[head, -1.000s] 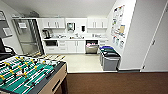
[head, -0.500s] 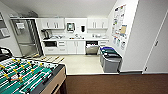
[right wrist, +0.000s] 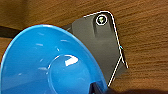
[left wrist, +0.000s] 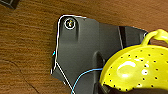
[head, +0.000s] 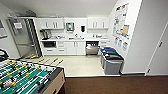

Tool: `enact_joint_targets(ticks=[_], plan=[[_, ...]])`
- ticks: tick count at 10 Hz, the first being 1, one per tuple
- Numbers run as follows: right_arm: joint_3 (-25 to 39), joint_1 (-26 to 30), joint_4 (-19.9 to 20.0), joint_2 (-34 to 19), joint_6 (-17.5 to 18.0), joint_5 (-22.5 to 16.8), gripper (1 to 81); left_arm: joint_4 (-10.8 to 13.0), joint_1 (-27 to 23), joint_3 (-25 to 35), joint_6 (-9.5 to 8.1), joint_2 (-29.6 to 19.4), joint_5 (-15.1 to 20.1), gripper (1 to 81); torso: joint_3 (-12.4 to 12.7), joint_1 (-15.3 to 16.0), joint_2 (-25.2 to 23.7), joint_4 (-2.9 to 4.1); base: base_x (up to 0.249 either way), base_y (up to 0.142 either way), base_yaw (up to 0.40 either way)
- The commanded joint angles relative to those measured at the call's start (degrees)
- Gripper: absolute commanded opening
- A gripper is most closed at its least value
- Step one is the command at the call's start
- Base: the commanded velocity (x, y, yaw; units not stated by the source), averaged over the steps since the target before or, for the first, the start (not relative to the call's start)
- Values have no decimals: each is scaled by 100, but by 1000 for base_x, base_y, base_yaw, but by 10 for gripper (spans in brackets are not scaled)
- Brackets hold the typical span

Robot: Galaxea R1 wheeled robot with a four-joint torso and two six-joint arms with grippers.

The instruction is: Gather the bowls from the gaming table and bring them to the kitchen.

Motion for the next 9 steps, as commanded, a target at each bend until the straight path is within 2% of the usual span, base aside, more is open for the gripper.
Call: enact_joint_targets(ticks=[1,6,9], plan=[[46,292,-50,-67,-10,-236,10,55,-253,18,-11,-118,149,10,0,1,0,0,192,0,0],[38,292,-50,-49,-10,-227,10,55,-245,18,-11,-109,157,10,0,1,0,0,191,0,0],[20,292,-50,-32,-10,-227,10,55,-245,18,-11,-100,157,10,0,1,0,0,191,-83,0]])
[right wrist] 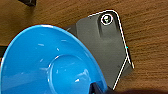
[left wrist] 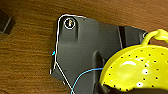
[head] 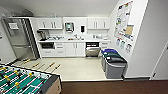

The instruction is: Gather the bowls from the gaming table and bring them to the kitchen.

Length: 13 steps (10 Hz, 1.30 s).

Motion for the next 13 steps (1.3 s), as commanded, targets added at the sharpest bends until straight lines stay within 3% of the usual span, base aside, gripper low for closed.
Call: enact_joint_targets(ticks=[1,10,13], plan=[[0,291,-50,-131,-10,-260,10,55,-248,22,-11,-111,187,10,0,0,0,0,191,-100,0],[0,299,-58,-88,-10,-278,10,55,-248,22,-11,-112,195,10,0,0,0,0,189,-100,0],[-9,291,-58,-70,-10,-278,10,55,-248,22,-11,-120,195,10,0,5,0,0,170,-21,0]])
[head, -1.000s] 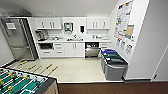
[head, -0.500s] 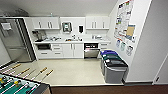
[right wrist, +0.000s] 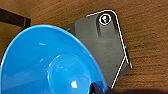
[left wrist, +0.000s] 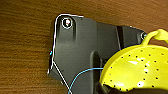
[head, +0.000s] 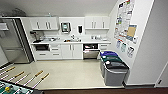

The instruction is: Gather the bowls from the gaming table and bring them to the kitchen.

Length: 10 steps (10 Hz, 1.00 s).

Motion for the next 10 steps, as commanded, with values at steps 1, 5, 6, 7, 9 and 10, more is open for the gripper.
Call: enact_joint_targets(ticks=[1,5,6,7,9,10], plan=[[13,282,-58,-77,-10,-234,10,55,-262,16,-11,-131,195,10,0,0,0,0,170,0,0],[-22,282,-58,-69,-10,-216,10,55,-262,16,-11,-131,195,10,0,2,0,-2,170,0,0],[-22,282,-58,-60,-10,-216,10,55,-262,16,-11,-130,187,10,0,2,0,-2,170,0,0],[-22,291,-58,-60,-10,-216,10,46,-262,16,-11,-131,186,10,0,0,0,-2,170,0,0],[-31,282,-50,-60,-10,-216,10,55,-262,16,-20,-131,186,10,0,2,0,-2,169,0,0],[-31,282,-50,-60,-10,-216,10,63,-262,16,-11,-87,195,10,0,0,0,-2,169,0,0]])
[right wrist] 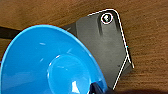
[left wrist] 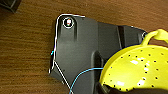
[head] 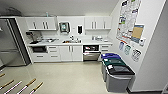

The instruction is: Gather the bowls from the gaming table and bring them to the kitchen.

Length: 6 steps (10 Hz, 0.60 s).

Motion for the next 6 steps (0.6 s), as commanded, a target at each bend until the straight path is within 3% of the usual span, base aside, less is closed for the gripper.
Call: enact_joint_targets(ticks=[1,6], plan=[[13,279,-50,-125,-10,-238,10,63,-248,18,-11,-100,193,10,0,0,0,0,170,0,0],[13,288,-58,-117,-10,-256,10,63,-248,-52,-11,-74,193,10,0,0,2,0,183,0,0]])
